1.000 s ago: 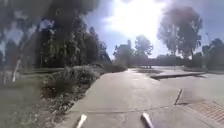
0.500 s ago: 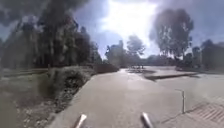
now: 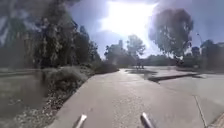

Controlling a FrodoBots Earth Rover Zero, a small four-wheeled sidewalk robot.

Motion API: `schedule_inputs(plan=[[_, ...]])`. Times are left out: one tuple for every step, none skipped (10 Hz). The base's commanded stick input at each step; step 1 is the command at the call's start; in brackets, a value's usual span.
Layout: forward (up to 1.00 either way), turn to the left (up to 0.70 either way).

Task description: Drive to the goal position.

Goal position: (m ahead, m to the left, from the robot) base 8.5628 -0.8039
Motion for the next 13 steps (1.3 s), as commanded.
schedule_inputs(plan=[[0.85, -0.01], [0.85, 0.0], [0.85, 0.0], [0.85, 0.0], [0.85, -0.05], [0.85, -0.17], [0.85, -0.3], [0.85, -0.34], [0.85, -0.34], [0.85, -0.34], [0.85, -0.23], [0.85, -0.11], [0.85, 0.0]])
